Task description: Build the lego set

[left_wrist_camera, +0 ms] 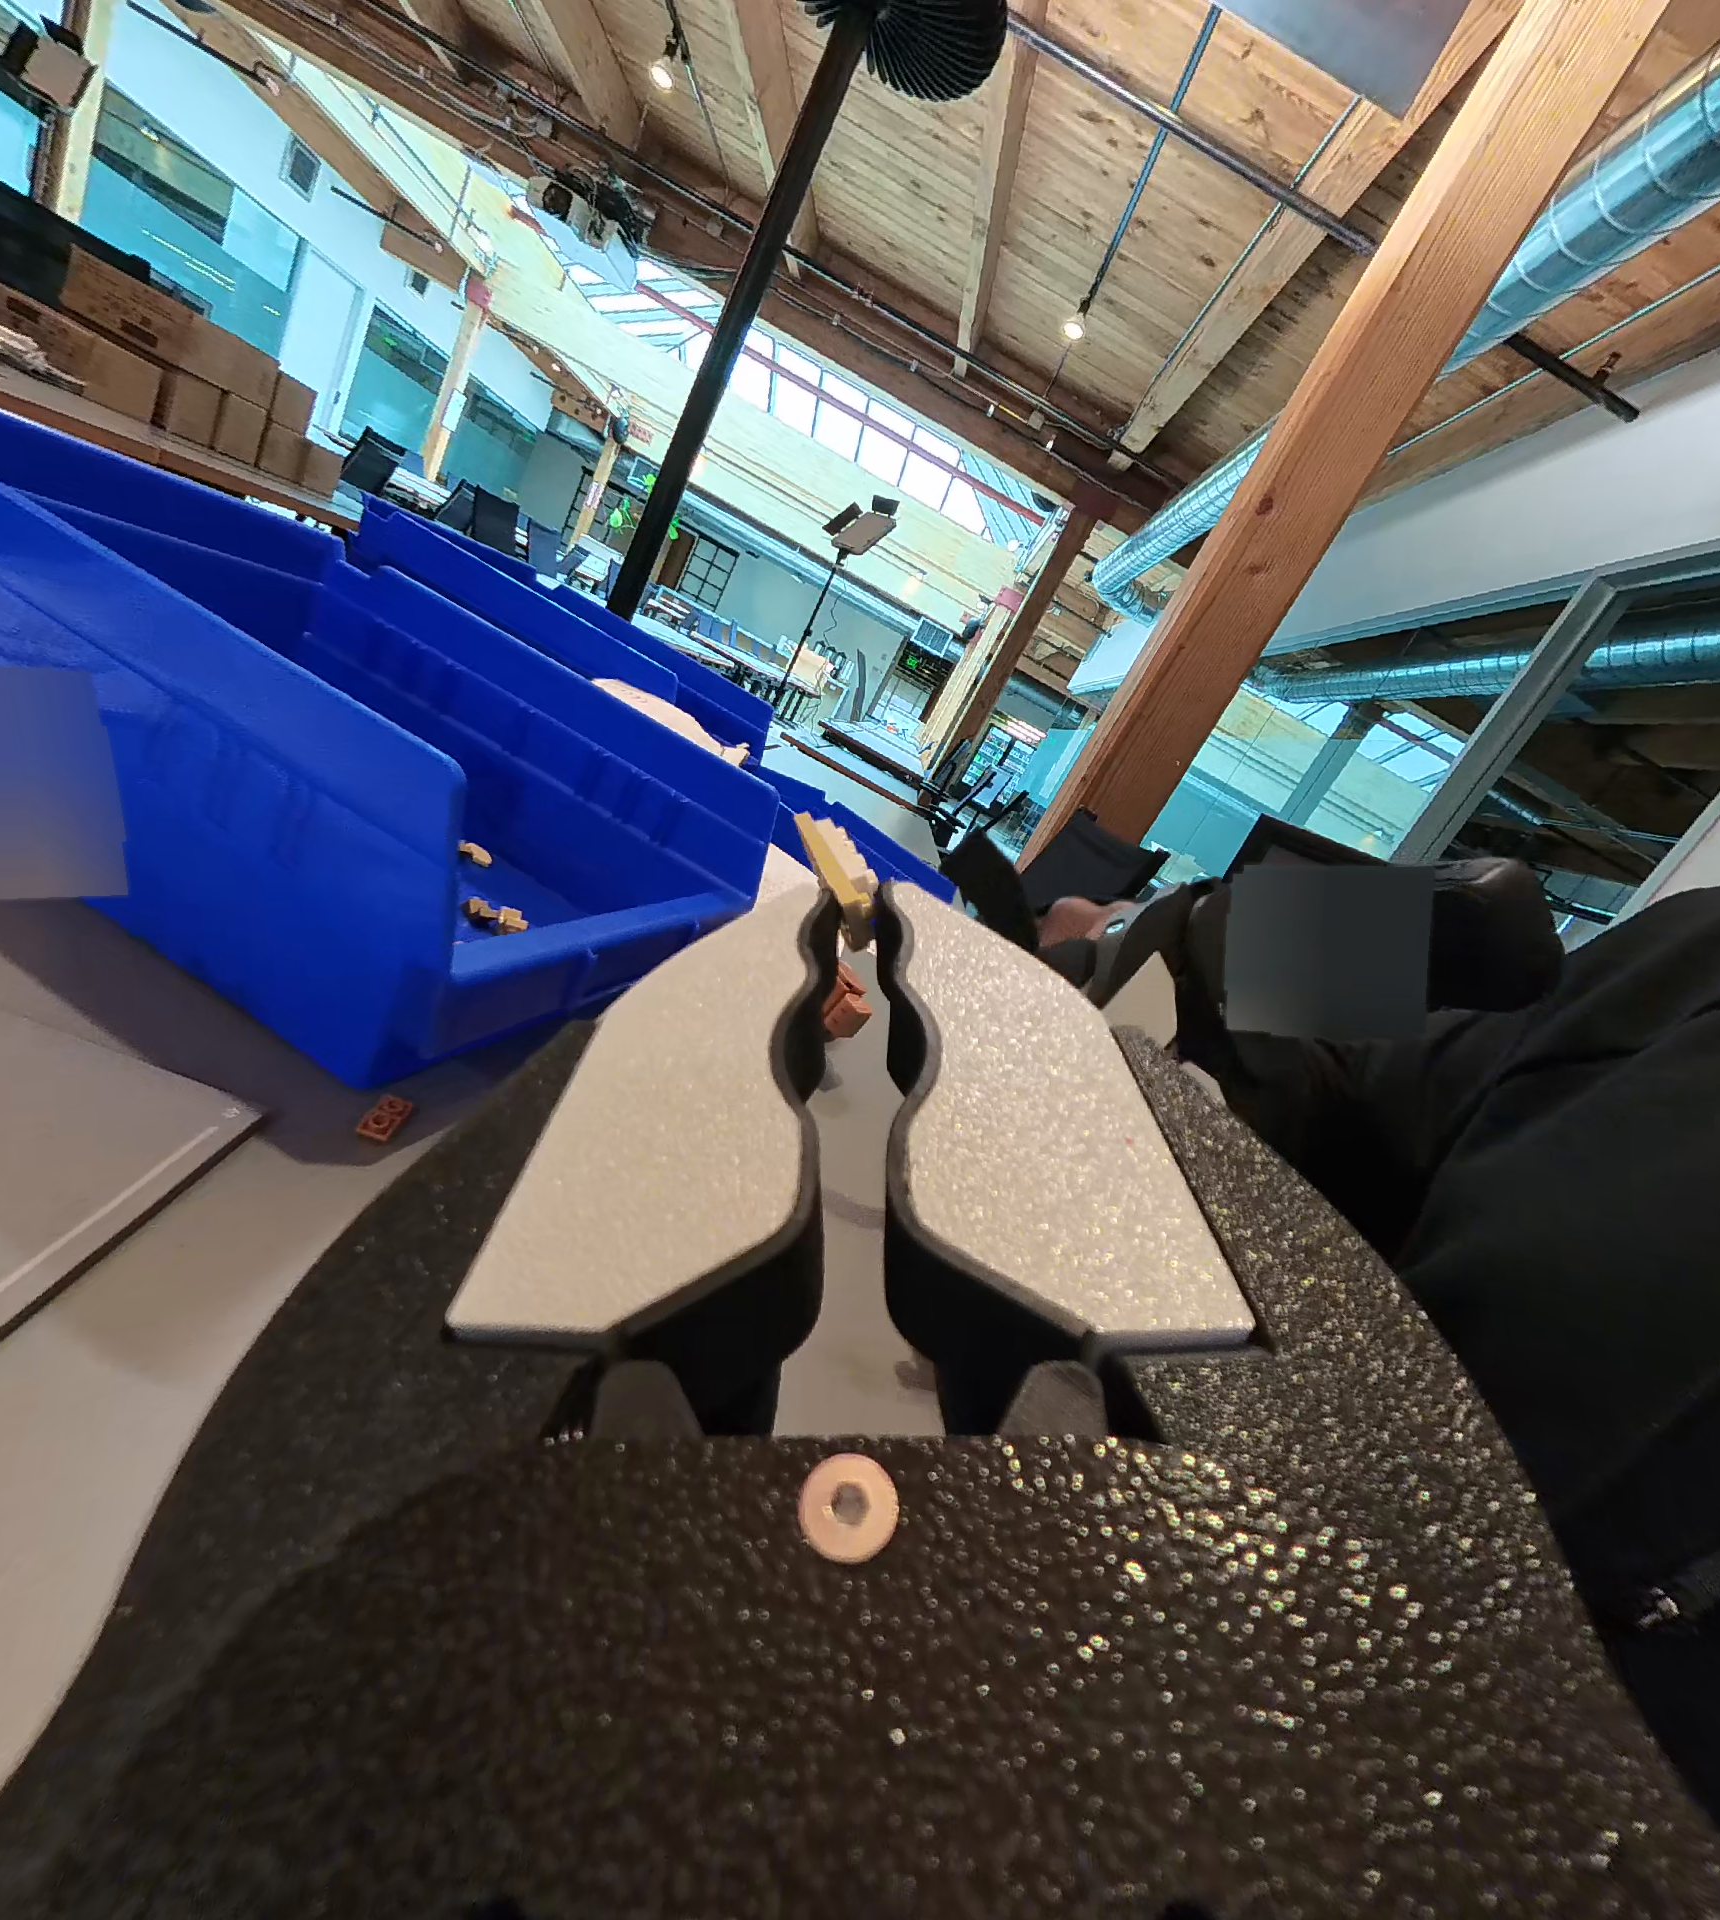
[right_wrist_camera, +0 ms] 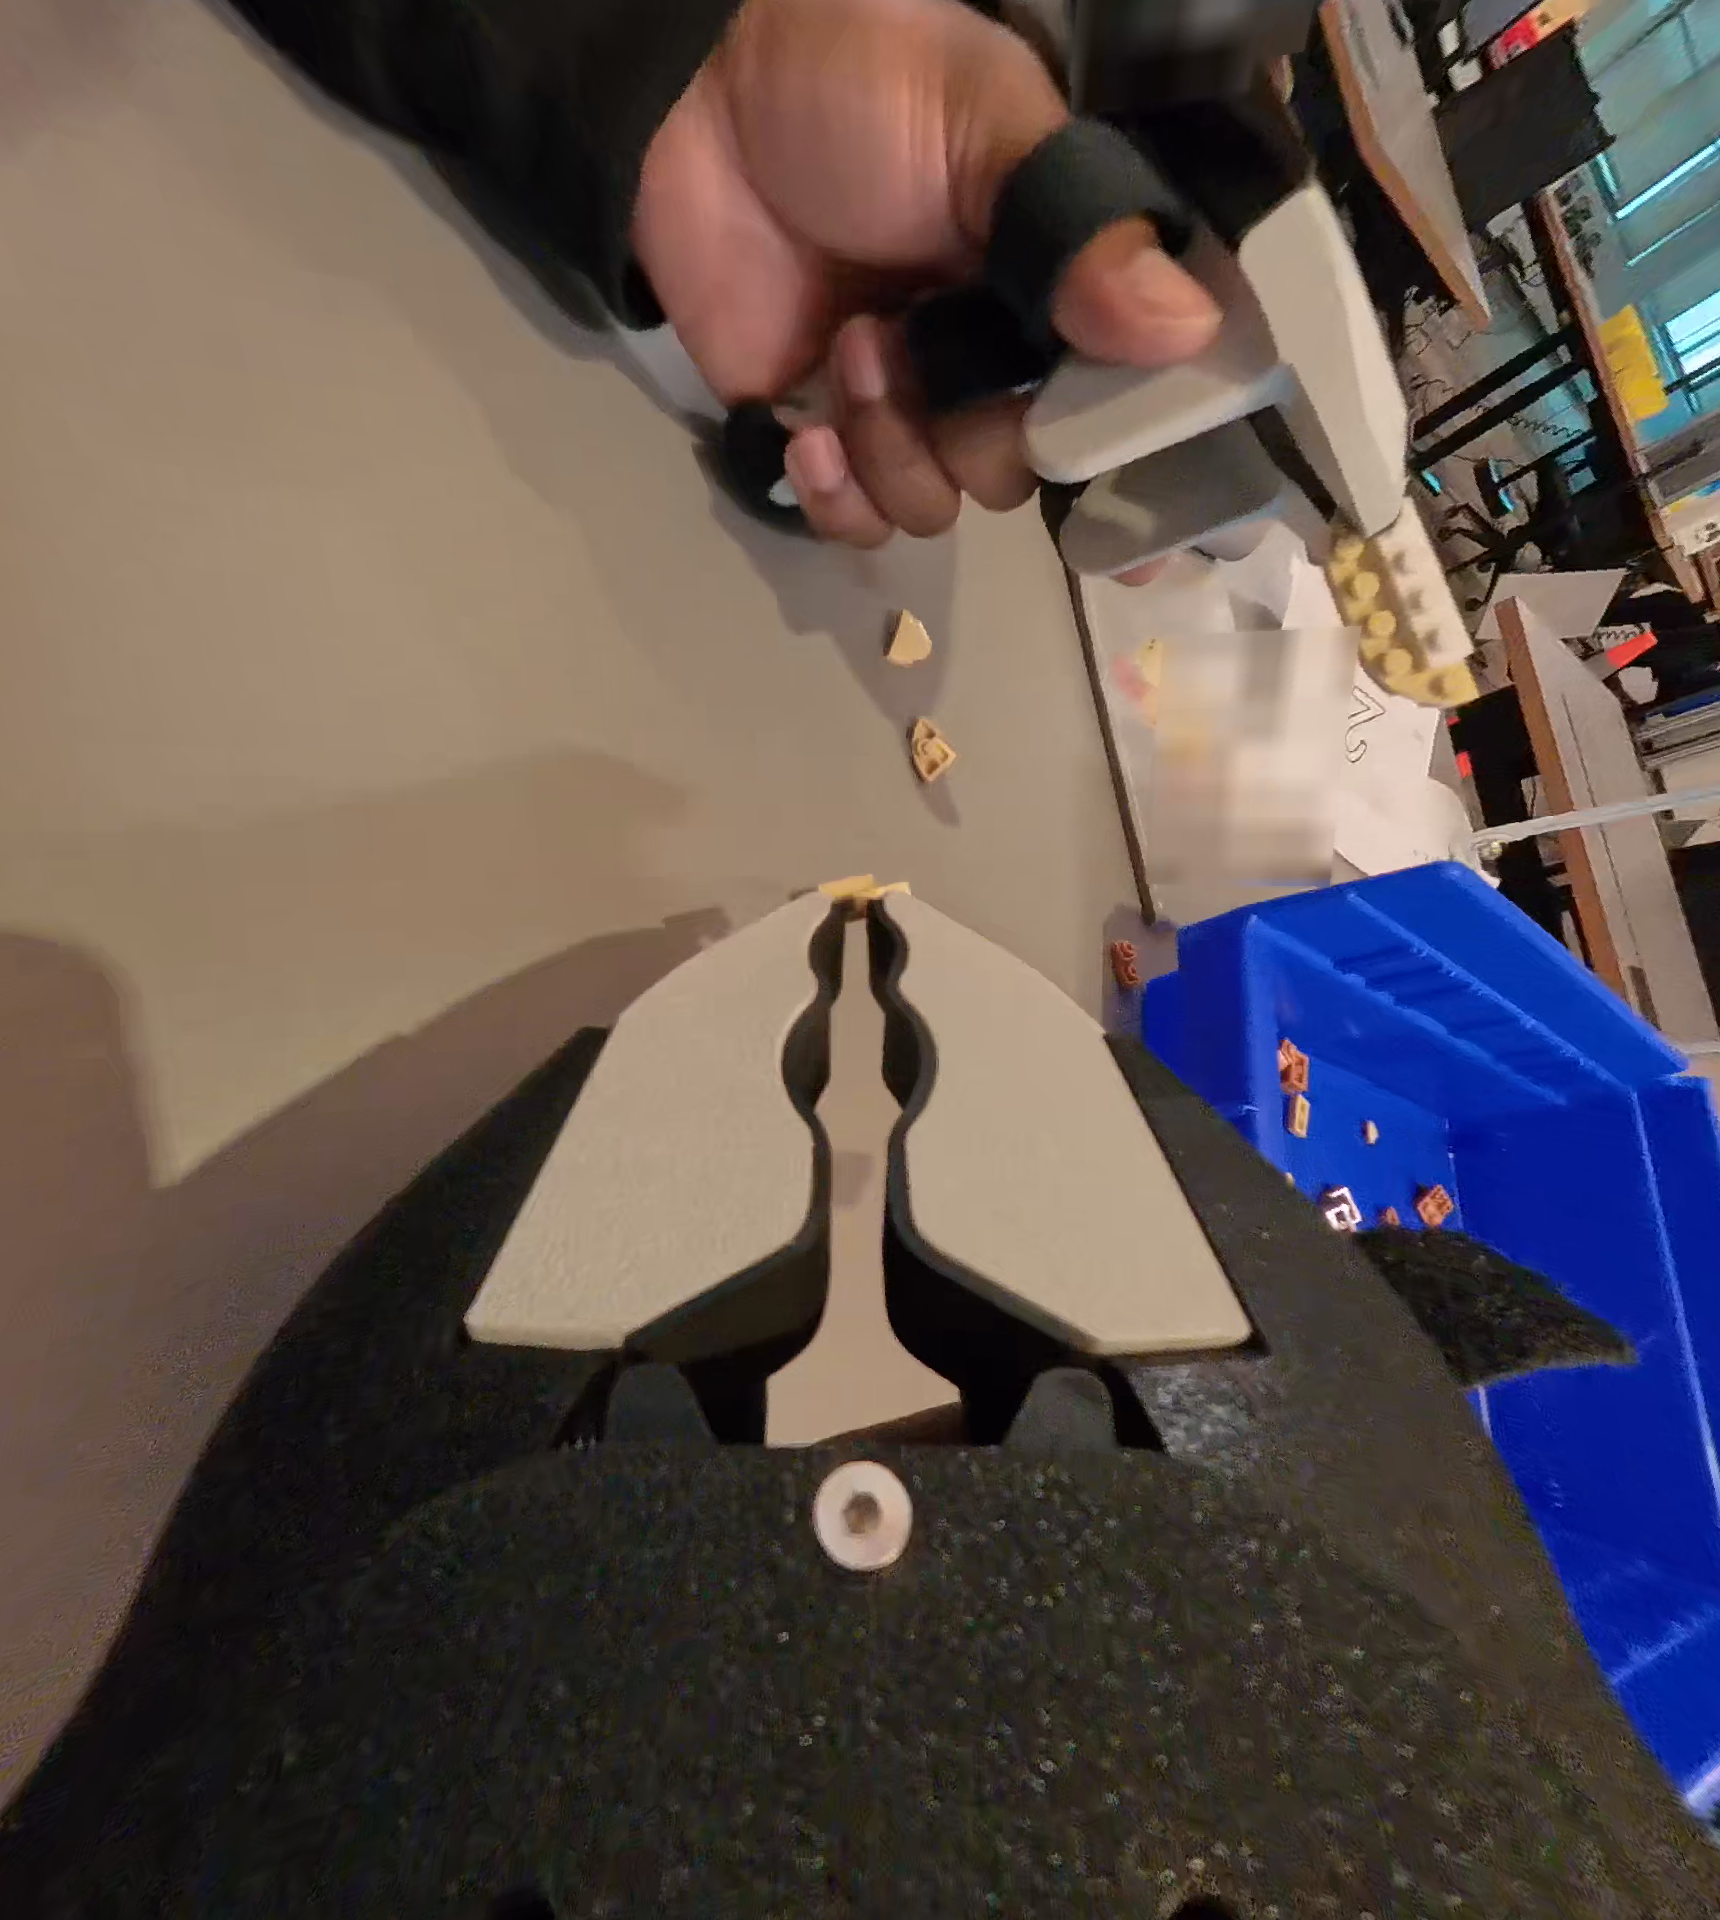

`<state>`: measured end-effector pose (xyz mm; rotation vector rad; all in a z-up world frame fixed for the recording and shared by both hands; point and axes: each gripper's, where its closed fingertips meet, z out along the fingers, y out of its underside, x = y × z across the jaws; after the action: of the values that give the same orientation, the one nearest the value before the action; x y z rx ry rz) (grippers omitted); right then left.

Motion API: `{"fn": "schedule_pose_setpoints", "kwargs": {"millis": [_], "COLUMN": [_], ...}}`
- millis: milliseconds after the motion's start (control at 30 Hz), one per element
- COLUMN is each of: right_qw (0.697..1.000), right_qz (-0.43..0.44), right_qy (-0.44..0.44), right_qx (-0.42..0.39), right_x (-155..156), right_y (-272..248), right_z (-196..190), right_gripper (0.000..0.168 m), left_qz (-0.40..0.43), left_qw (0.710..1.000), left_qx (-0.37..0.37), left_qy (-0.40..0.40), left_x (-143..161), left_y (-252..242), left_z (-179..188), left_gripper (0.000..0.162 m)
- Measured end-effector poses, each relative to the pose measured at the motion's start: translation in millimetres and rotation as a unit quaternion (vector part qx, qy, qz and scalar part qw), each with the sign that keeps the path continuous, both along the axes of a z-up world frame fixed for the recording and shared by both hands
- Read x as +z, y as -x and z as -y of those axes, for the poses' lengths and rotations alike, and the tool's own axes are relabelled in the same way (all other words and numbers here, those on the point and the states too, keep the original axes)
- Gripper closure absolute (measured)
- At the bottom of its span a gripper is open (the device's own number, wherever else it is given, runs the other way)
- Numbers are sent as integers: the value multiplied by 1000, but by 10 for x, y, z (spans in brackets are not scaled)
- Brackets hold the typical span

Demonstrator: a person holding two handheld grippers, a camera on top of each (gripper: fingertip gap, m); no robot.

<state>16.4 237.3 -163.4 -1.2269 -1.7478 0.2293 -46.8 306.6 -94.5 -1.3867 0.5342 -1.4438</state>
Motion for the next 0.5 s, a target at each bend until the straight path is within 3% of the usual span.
{"fn": "schedule_pose_setpoints", "kwargs": {"millis": [300, 500], "right_qw": [999, 991], "right_qz": [18, 65], "right_qy": [46, 93], "right_qx": [-13, -76], "right_x": [-68, -307], "right_y": [-75, -377], "right_z": [-103, -280], "right_gripper": [154, 151], "left_qz": [-5, -9], "left_qw": [1000, 1000], "left_qx": [-1, -5], "left_qy": [-2, -2], "left_x": [-5, -13], "left_y": [-11, -28], "left_z": [13, 23], "left_gripper": [156, 156]}}
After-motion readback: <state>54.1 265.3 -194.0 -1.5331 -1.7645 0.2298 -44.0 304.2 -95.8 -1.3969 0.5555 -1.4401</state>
